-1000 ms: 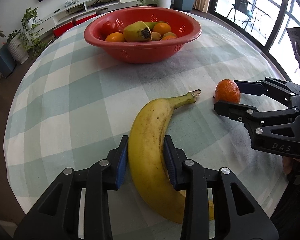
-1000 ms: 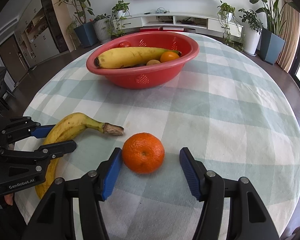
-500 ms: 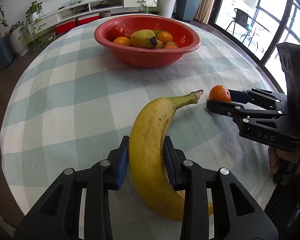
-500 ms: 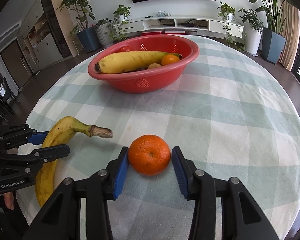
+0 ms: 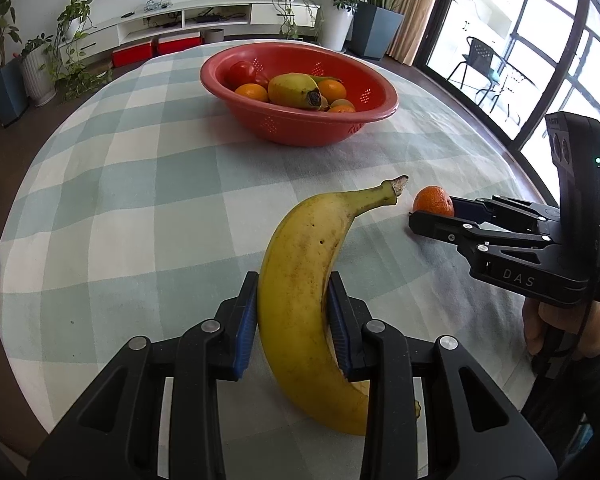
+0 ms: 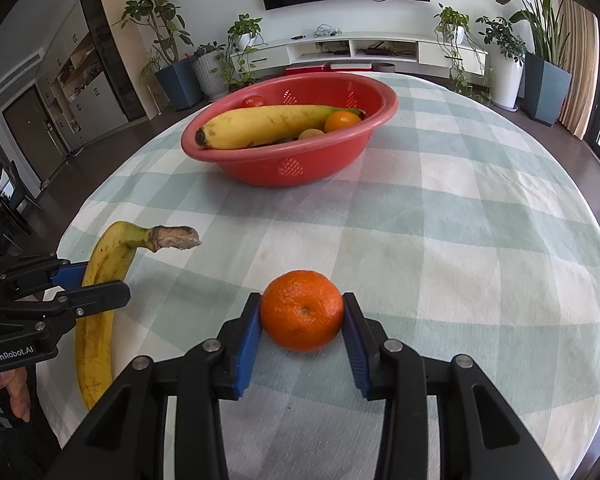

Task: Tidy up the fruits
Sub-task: 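Lift the banana with the left tool while the right tool grasps and lifts the tangerine, then lower banana and tangerine into the red bowl and open both tools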

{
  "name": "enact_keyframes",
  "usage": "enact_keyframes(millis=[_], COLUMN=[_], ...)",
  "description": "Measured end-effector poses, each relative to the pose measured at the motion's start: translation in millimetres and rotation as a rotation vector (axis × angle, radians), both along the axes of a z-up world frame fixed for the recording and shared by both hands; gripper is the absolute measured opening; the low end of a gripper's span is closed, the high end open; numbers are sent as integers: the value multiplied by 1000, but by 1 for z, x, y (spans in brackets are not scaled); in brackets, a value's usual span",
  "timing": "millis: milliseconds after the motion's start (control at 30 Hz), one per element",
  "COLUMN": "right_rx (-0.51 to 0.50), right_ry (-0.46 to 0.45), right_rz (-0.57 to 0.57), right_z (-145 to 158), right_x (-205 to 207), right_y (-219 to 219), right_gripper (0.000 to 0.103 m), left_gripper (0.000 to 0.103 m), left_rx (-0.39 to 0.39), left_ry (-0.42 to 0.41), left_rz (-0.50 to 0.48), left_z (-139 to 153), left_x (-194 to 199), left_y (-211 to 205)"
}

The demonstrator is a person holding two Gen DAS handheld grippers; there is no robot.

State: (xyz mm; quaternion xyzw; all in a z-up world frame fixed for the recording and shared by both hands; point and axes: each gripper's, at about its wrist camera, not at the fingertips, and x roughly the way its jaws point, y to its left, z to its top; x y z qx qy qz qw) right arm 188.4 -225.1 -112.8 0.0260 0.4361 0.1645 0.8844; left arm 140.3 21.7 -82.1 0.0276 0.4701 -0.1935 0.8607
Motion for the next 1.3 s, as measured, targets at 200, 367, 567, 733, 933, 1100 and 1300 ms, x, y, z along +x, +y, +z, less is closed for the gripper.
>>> enact_keyframes(millis=[200, 367, 567, 733, 933, 1100, 1300], right_rx=[29, 43, 72, 97, 99, 102, 87], right_ry=[-14, -23, -47, -77, -114, -146, -183], right_rz=[-17, -21, -41, -61, -62, -59, -40], right_z=[3, 7, 17, 35, 58, 80, 105], right_x=[-2, -4, -7, -8, -1, 12, 37], right_y=[-6, -8, -17, -26, -34, -40, -36], right_gripper=[41, 41, 41, 41, 41, 41, 41], left_gripper=[30, 30, 30, 30, 30, 30, 30], left_rx=[-28, -52, -74, -86, -103, -107, -99], left_ry=[-3, -12, -49, -81, -119, -156, -178], left_rz=[3, 15, 18, 12, 15, 13, 9], left_z=[2, 12, 33, 53, 81, 107, 130], left_x=[-2, -3, -6, -1, 17, 38, 78], left_y=[2, 7, 10, 10, 12, 11, 10])
